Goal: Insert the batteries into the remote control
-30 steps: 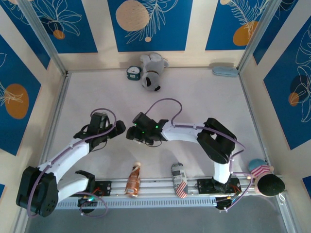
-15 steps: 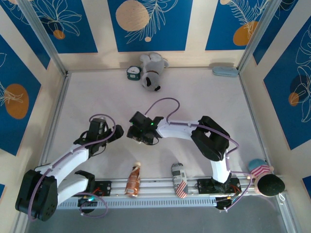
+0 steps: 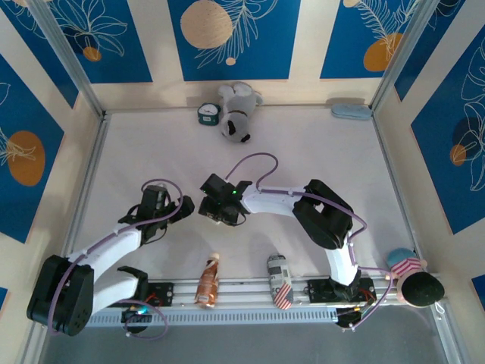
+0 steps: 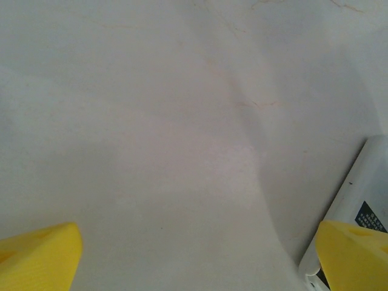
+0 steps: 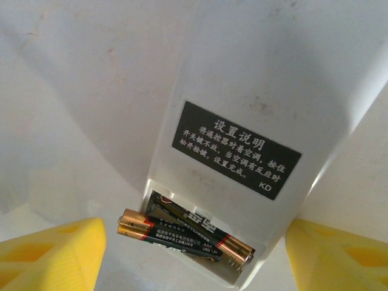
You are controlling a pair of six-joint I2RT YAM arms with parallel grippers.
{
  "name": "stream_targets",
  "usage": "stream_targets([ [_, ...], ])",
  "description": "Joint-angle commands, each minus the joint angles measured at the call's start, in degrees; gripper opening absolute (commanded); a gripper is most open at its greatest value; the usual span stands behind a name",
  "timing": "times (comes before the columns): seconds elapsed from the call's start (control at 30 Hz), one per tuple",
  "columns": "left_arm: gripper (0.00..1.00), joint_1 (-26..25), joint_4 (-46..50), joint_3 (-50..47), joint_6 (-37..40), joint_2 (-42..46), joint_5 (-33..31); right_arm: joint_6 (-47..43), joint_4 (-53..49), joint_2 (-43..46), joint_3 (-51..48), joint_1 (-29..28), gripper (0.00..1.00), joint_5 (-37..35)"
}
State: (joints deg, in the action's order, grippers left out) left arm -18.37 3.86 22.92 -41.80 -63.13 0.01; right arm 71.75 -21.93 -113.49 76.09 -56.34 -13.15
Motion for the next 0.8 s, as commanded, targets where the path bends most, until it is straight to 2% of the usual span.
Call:
stream_targets([
  [0.0, 0.98, 0.8, -1.4, -0.5, 0.5, -0.2, 0.8, 1.3, -0.7, -1.1, 0.9, 0.5, 0.78, -0.4],
  [0.5, 0.98, 0.8, -1.6, -0.5, 0.5, -0.4, 1.1, 1.7, 0.1, -1.7, 0.4, 0.9, 0.73, 0.7],
  [0.77, 0.98, 0.8, -1.6, -0.6, 0.6, -0.4, 1.3, 1.3, -0.3, -2.0, 0.6, 0.6, 0.67, 0.8],
])
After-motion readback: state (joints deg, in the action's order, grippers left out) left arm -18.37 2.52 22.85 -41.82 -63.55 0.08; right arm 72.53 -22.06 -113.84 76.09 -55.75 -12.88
